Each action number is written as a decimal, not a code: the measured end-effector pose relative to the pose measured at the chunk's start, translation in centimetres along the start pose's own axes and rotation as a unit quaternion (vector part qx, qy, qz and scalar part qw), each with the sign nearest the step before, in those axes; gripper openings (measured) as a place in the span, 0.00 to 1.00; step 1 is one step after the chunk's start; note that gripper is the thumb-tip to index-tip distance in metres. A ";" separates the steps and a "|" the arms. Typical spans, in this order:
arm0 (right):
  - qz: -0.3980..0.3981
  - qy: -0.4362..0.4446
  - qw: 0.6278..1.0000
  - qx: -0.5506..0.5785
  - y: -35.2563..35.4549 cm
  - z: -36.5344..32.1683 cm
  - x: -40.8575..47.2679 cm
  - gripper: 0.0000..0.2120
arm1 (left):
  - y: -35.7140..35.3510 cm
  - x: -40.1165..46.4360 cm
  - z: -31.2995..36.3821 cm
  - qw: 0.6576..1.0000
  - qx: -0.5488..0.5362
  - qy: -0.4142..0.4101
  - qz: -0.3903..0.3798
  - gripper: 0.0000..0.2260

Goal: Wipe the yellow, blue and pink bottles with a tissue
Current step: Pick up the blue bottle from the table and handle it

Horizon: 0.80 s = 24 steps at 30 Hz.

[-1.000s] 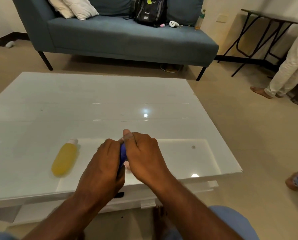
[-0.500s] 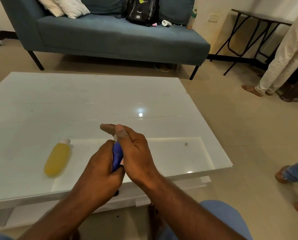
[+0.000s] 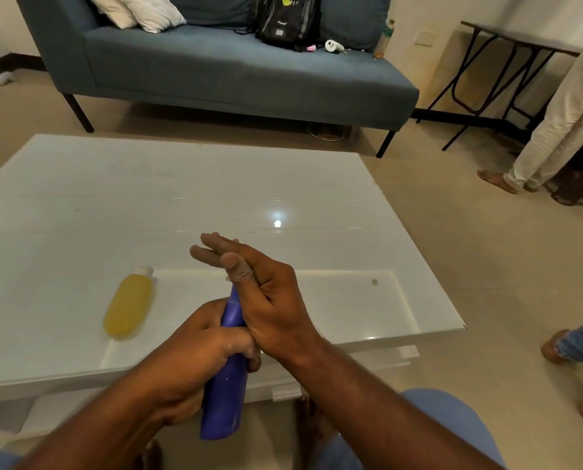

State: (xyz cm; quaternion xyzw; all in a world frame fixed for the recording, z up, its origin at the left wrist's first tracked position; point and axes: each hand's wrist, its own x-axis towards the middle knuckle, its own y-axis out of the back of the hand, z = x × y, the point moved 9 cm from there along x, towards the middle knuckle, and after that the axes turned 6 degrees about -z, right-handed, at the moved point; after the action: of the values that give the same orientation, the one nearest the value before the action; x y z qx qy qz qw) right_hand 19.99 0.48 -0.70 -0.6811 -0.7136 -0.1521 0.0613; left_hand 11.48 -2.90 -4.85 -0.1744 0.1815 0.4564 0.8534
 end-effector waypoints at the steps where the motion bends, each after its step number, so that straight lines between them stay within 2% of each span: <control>1: 0.007 0.003 1.000 -0.013 0.1 0.0 -0.1 0.16 | -0.2 0.1 -0.3 0.999 -0.025 0.012 -0.021 0.16; 3: 0.017 0.015 0.998 -0.053 0.3 -0.2 -0.3 0.18 | -0.4 0.5 -1.0 0.994 -0.097 0.033 -0.040 0.18; 6: 0.050 0.023 0.996 -0.074 0.8 -0.4 -0.5 0.19 | -0.2 1.1 -1.0 0.983 -0.181 0.032 0.007 0.19; 8: 0.096 -0.024 0.994 -0.036 1.6 0.3 -0.3 0.17 | -0.1 1.4 -0.6 0.977 -0.208 0.010 0.044 0.13; 10: 0.101 -0.077 0.992 -0.016 1.7 1.2 0.0 0.18 | -0.2 1.5 -0.3 0.974 -0.215 -0.015 0.074 0.07; 15: 0.034 -0.145 0.988 -0.030 1.0 2.4 -0.2 0.18 | -0.2 1.3 0.2 0.986 -0.134 -0.047 0.088 0.04; 18: 0.010 -0.159 0.987 -0.033 0.8 2.7 -0.6 0.18 | 0.0 1.1 0.8 0.991 -0.066 -0.072 0.090 0.08; 21: 0.024 -0.170 0.985 -0.008 1.0 2.6 -0.7 0.19 | 0.1 1.0 1.6 0.990 0.027 -0.114 0.084 0.13; 24: 0.044 -0.182 0.982 0.028 1.2 2.8 -0.8 0.19 | -0.3 0.8 2.6 0.973 0.144 -0.171 0.056 0.19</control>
State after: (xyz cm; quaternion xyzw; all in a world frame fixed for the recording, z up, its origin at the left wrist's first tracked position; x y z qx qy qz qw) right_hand 21.62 0.57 -3.43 -0.7260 -0.6863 -0.0029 -0.0441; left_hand 12.57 -1.29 -2.87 0.0418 0.1059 0.4958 0.8609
